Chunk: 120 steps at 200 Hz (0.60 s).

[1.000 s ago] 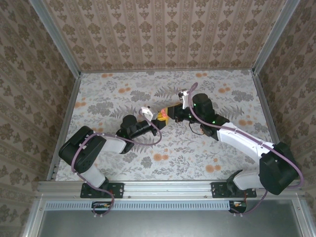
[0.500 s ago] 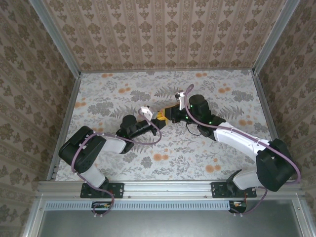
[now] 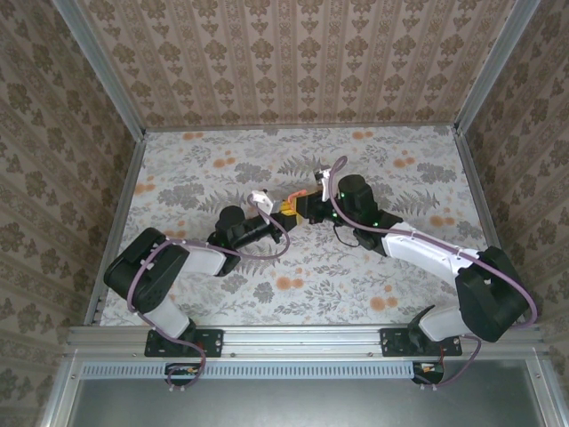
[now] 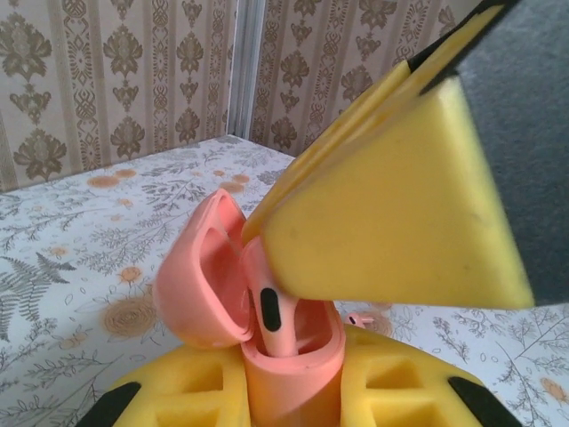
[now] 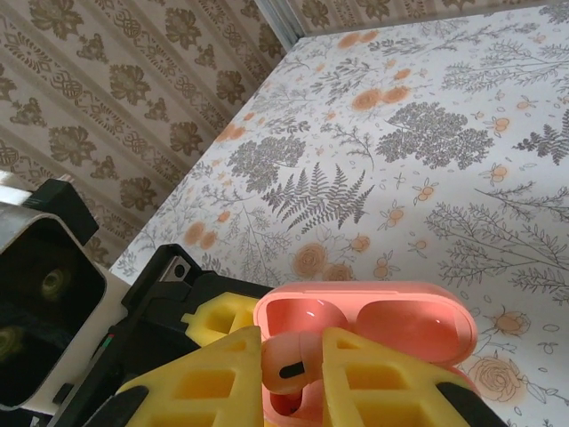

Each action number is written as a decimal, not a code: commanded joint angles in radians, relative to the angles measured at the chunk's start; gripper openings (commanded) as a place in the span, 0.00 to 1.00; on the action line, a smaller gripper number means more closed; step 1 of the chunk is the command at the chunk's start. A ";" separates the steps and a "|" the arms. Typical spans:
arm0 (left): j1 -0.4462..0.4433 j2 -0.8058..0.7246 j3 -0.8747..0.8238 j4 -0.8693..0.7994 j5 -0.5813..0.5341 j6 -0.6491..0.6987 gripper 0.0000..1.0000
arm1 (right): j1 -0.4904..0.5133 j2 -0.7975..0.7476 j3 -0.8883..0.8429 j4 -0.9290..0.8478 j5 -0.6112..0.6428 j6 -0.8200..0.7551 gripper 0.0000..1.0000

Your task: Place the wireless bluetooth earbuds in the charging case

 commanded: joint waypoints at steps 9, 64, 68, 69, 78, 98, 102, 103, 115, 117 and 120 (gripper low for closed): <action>0.010 -0.053 0.038 0.086 0.002 -0.021 0.12 | 0.005 -0.036 -0.034 -0.049 0.016 -0.005 0.18; 0.013 -0.070 0.043 0.087 0.001 -0.022 0.12 | 0.005 -0.055 -0.060 -0.050 0.000 0.004 0.21; 0.013 -0.072 0.042 0.087 0.001 -0.022 0.12 | 0.005 -0.057 -0.060 -0.054 0.003 0.002 0.22; 0.013 -0.073 0.042 0.087 0.001 -0.022 0.12 | 0.005 -0.058 -0.059 -0.055 0.003 0.002 0.22; 0.013 -0.072 0.044 0.087 0.003 -0.022 0.12 | 0.005 -0.061 -0.057 -0.063 0.009 -0.001 0.25; 0.013 -0.074 0.047 0.087 0.008 -0.022 0.12 | 0.006 -0.063 -0.047 -0.078 0.015 -0.006 0.32; 0.013 -0.075 0.046 0.087 0.009 -0.022 0.12 | 0.005 -0.062 -0.044 -0.079 0.017 -0.006 0.34; 0.014 -0.075 0.047 0.087 0.009 -0.022 0.12 | 0.005 -0.062 -0.044 -0.079 0.017 -0.006 0.34; 0.013 -0.075 0.050 0.087 0.013 -0.022 0.12 | 0.005 -0.063 -0.037 -0.084 0.022 -0.006 0.37; 0.013 -0.075 0.050 0.087 0.013 -0.022 0.12 | 0.005 -0.062 -0.035 -0.085 0.022 -0.007 0.38; 0.013 -0.075 0.050 0.087 0.014 -0.022 0.12 | 0.005 -0.063 -0.034 -0.088 0.023 -0.008 0.38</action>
